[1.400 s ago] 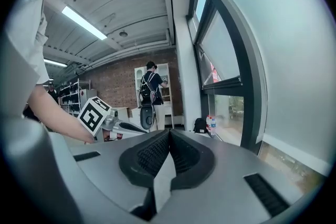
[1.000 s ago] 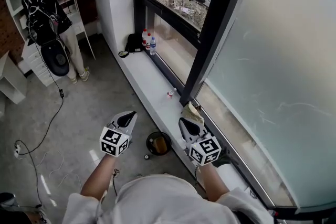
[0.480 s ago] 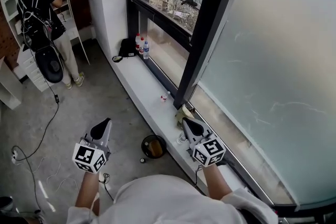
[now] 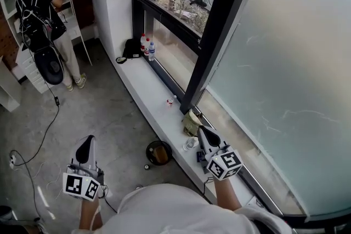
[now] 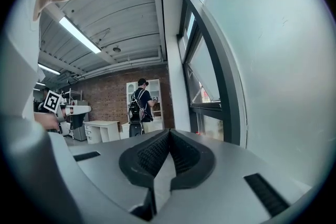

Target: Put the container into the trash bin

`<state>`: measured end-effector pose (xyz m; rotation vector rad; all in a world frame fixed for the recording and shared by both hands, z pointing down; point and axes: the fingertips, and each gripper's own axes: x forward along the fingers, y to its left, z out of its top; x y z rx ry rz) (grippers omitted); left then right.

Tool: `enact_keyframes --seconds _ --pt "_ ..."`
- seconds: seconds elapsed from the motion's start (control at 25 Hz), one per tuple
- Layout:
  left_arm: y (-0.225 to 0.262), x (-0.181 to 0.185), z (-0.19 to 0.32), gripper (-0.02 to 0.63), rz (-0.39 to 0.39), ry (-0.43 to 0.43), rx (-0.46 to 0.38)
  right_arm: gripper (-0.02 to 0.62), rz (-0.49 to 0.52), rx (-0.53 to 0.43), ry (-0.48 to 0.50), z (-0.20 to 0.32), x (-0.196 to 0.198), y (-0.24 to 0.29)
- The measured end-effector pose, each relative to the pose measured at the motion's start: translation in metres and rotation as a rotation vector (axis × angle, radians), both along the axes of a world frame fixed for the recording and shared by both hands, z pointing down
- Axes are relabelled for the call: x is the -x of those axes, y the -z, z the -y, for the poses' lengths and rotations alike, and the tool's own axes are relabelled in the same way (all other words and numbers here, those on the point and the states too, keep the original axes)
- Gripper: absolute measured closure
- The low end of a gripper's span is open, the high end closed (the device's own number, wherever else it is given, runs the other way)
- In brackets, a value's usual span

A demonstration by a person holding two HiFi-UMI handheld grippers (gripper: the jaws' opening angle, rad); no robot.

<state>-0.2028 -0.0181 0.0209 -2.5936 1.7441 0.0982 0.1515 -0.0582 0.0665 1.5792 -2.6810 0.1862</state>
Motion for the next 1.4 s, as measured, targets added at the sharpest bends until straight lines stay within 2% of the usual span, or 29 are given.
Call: enact_keyframes --seconds 0.16,0.36,0.64,0.84,1.4 --pt "0.001 0.004 -0.002 0.589 -0.005 0.025 -0.03 0.595 -0.01 -0.013 0.026 0.001 0.009 0.006" --pt "-0.013 0.002 -0.003 0.589 -0.012 0.032 -0.013 0.595 0.005 -0.03 0.065 0.006 0.031 0.007" --pt "-0.015 0.004 -0.011 0.589 -0.029 0.02 -0.017 0.595 0.019 -0.002 0.105 0.012 0.059 -0.005" --pt "-0.028 0.014 -0.013 0.589 -0.045 0.036 0.017 0.595 0.055 0.016 0.116 0.011 0.069 -0.013" --pt "-0.031 0.015 -0.01 0.589 -0.058 0.011 0.015 0.595 0.081 0.017 0.052 0.01 0.059 -0.014"
